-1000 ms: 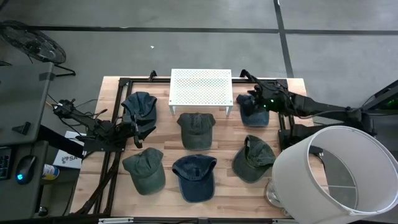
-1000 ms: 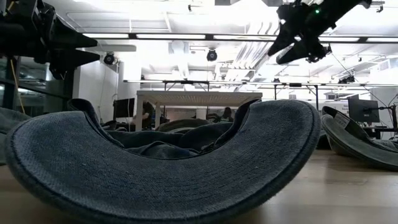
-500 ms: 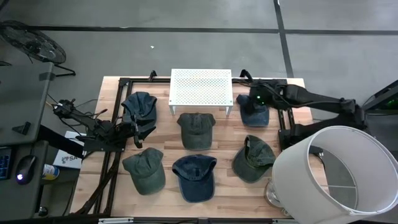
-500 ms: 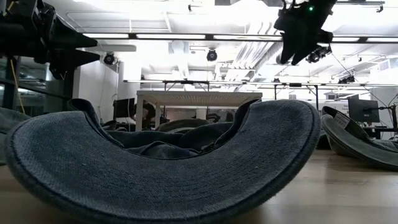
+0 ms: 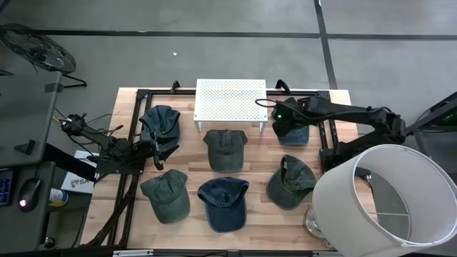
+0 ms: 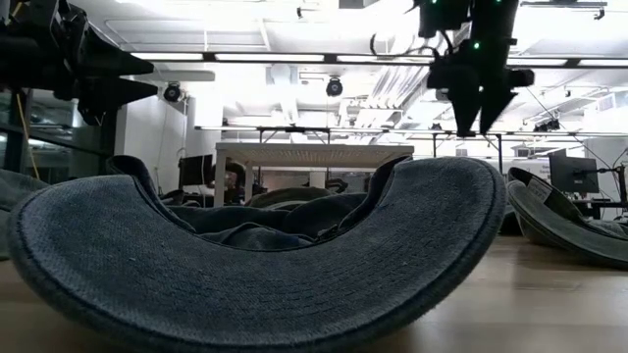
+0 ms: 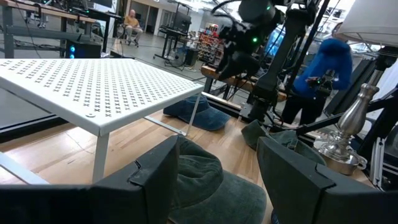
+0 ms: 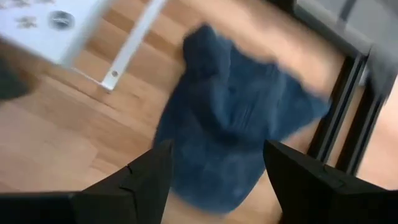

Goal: Pick & Place hat
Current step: Put the top right blue cap on the shelf

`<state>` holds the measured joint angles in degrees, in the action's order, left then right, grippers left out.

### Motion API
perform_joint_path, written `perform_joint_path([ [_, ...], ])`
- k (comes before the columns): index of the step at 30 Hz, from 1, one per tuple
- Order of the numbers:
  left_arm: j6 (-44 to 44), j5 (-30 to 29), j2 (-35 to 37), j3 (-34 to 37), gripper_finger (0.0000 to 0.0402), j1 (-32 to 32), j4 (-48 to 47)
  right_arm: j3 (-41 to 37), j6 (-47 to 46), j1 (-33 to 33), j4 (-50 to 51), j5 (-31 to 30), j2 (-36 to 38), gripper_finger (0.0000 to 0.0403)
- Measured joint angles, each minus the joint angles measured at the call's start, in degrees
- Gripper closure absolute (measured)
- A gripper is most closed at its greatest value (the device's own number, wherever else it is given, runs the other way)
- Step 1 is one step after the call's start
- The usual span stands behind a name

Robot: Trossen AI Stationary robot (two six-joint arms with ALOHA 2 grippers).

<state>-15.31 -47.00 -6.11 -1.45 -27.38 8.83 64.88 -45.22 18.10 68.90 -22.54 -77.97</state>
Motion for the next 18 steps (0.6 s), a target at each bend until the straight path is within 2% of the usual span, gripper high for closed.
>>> perform_joint_path([
  [5, 0.0, 0.0, 0.0, 0.0, 0.0188, 0.0, 0.0, 0.0, -6.9, 2.4, 0.6, 1.7, -3.1, 0.0162],
  [13, 0.0, 0.0, 0.0, 0.0, 0.0188, 0.0, 0.0, 0.0, -11.3, 6.4, 0.5, 0.9, -8.4, 0.0162],
  [18, 0.0, 0.0, 0.0, 0.0, 0.0188, 0.0, 0.0, -0.1, -11.8, 8.2, 0.6, -1.5, -11.0, 0.0162],
])
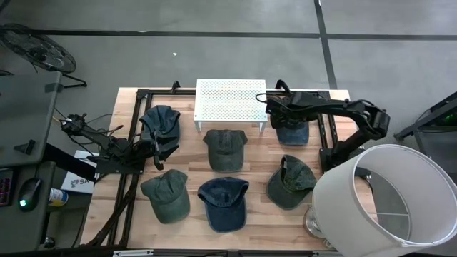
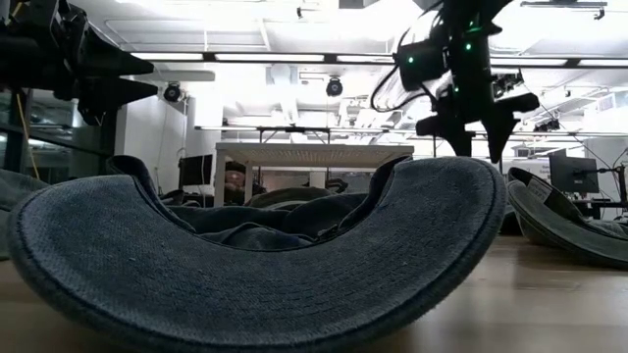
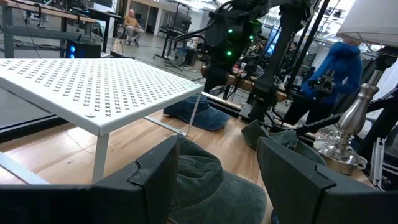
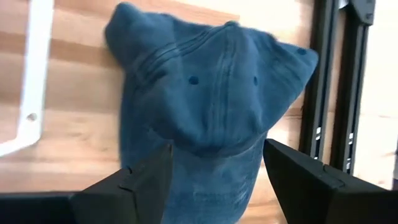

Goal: Pick & Place hat
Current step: Put the top right blue cap on the shelf

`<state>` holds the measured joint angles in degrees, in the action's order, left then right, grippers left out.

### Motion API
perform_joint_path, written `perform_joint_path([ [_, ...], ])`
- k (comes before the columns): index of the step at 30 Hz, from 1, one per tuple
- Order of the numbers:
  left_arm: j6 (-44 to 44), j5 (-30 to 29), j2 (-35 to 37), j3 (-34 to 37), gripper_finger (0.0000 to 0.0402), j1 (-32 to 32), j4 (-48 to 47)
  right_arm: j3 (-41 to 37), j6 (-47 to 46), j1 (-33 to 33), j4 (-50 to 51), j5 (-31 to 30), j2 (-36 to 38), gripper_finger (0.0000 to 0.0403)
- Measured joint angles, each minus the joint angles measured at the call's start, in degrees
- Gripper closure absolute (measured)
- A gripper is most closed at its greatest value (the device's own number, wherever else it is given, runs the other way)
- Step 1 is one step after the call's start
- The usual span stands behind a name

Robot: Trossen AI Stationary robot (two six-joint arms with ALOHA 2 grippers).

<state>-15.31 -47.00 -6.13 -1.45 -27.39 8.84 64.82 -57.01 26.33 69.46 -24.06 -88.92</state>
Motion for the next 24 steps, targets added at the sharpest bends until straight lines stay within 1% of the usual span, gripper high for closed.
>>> perform_joint_path([
  [3, 0.0, 0.0, 0.0, 0.0, 0.0188, 0.0, 0.0, -0.1, 0.3, 1.2, -0.5, -0.9, -0.6, 0.0162],
  [6, 0.0, 0.0, 0.0, 0.0, 0.0188, 0.0, 0.0, -2.1, 0.3, 2.3, -4.3, -0.6, -0.7, 0.0160],
  [9, 0.0, 0.0, 0.0, 0.0, 0.0188, 0.0, 0.0, -6.3, 0.4, 3.0, -11.0, 2.6, -0.7, 0.0147],
  [11, 0.0, 0.0, 0.0, 0.0, 0.0188, 0.0, 0.0, -9.1, 0.1, 3.3, -14.4, 3.6, -0.7, 0.0133],
  [14, 0.0, 0.0, 0.0, 0.0, 0.0188, 0.0, 0.0, -11.1, -1.6, 3.6, -15.5, 1.8, -0.7, 0.0109],
  [18, 0.0, 0.0, 0.0, 0.0, 0.0188, 0.0, 0.0, -11.3, -2.1, 4.0, -15.6, -2.0, -0.7, 0.0086],
  [24, 0.0, 0.0, 0.0, 0.0, 0.0188, 0.0, 0.0, -11.3, -2.3, 5.9, -17.9, -3.6, -0.7, 0.0074],
])
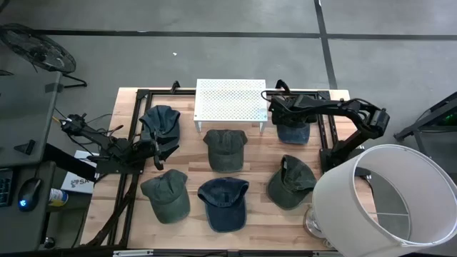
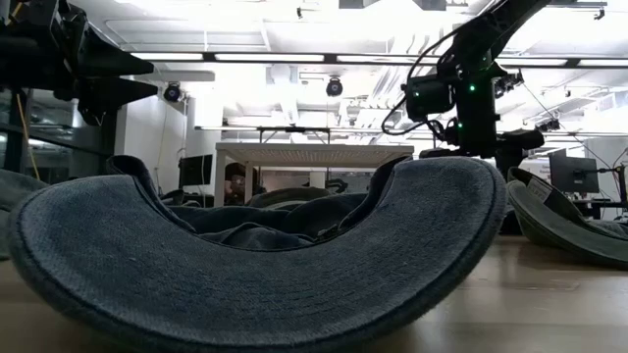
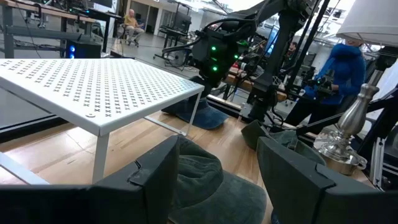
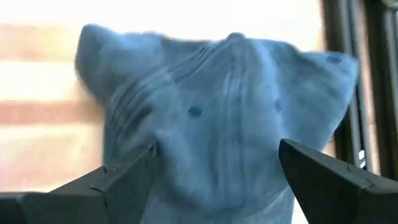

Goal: Pick & Place hat
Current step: Put the top right blue cap on the shelf

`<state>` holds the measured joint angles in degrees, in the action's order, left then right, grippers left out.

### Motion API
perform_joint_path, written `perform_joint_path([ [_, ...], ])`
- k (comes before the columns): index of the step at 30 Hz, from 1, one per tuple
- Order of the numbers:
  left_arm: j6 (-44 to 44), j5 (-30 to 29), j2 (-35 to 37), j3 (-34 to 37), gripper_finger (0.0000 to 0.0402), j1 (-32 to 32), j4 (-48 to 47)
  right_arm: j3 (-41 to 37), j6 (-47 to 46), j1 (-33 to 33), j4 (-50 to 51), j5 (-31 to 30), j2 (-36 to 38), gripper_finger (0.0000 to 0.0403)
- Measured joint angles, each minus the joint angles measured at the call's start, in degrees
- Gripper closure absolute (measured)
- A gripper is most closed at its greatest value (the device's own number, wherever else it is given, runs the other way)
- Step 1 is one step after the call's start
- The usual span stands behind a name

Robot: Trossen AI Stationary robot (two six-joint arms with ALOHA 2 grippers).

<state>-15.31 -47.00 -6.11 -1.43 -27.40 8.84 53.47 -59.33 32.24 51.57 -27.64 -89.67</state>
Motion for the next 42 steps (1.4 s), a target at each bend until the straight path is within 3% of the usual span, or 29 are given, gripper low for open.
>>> perform_joint_path([
  [16, 0.0, 0.0, 0.0, 0.0, 0.0188, 0.0, 0.0, 0.0, -2.3, 5.2, 2.0, 0.5, 0.0, 0.0075],
  [23, 0.0, 0.0, 0.0, 0.0, 0.0188, 0.0, 0.0, -6.2, -2.0, 5.6, -7.3, 6.4, 0.1, 0.0075],
  [30, 0.0, 0.0, 0.0, 0.0, 0.0188, 0.0, 0.0, -7.9, -2.1, 5.6, -8.6, 6.4, 0.1, 0.0079],
  [35, 0.0, 0.0, 0.0, 0.0, 0.0188, 0.0, 0.0, -7.9, -1.7, 5.6, -8.9, 6.4, 0.1, 0.0111],
  [42, 0.0, 0.0, 0.0, 0.0, 0.0188, 0.0, 0.0, -7.9, 0.5, 5.6, -9.5, 6.4, 0.1, 0.0198],
])
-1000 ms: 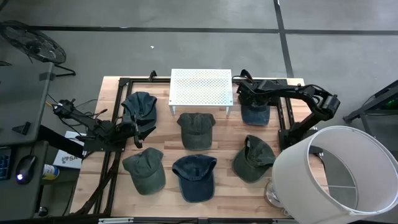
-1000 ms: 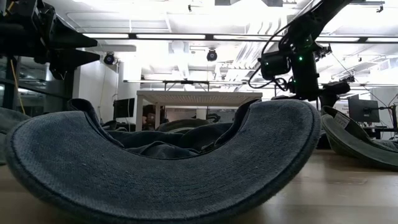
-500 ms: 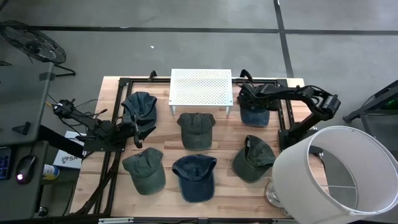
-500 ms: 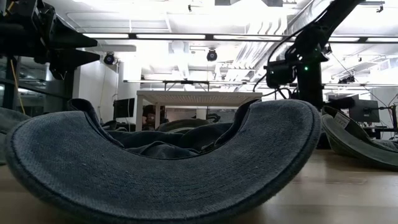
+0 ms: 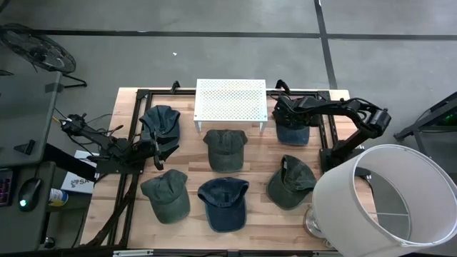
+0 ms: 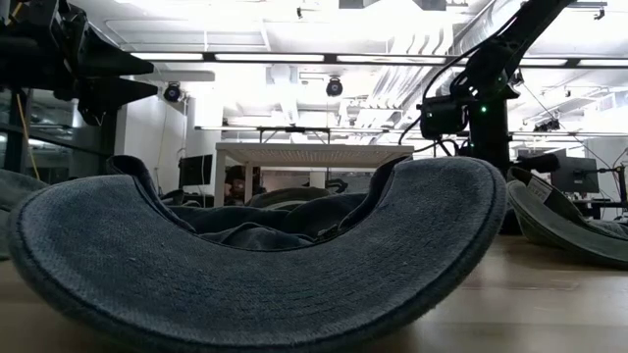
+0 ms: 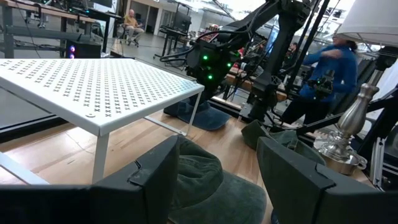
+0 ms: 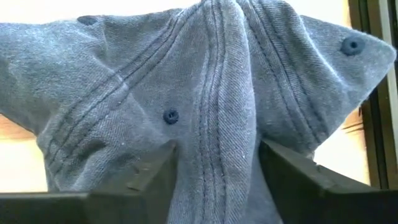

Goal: Pick & Place hat
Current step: Put the top right blue cap on the shelf

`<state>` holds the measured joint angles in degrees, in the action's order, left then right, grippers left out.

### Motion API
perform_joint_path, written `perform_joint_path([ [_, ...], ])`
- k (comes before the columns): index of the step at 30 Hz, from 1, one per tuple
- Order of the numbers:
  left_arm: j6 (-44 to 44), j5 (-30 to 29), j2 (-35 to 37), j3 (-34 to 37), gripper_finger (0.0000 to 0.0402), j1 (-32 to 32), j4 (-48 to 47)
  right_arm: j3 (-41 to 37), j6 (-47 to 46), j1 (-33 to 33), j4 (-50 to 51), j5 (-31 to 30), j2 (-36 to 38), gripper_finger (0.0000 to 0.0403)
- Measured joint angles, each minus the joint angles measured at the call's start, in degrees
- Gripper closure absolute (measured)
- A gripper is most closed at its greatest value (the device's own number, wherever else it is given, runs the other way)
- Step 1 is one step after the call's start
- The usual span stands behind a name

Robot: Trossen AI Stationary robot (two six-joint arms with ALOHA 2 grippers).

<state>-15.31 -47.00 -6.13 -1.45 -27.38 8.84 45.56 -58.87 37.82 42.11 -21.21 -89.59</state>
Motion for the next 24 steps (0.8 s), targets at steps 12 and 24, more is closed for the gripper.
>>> perform_joint_path([
  [12, 0.0, 0.0, 0.0, 0.0, 0.0188, 0.0, 0.0, 0.0, 2.4, -0.4, -0.6, 0.2, 4.1, 0.0349],
  [24, 0.0, 0.0, 0.0, 0.0, 0.0188, 0.0, 0.0, 0.0, 0.6, -1.6, 2.4, -2.9, 13.1, 0.0399],
])
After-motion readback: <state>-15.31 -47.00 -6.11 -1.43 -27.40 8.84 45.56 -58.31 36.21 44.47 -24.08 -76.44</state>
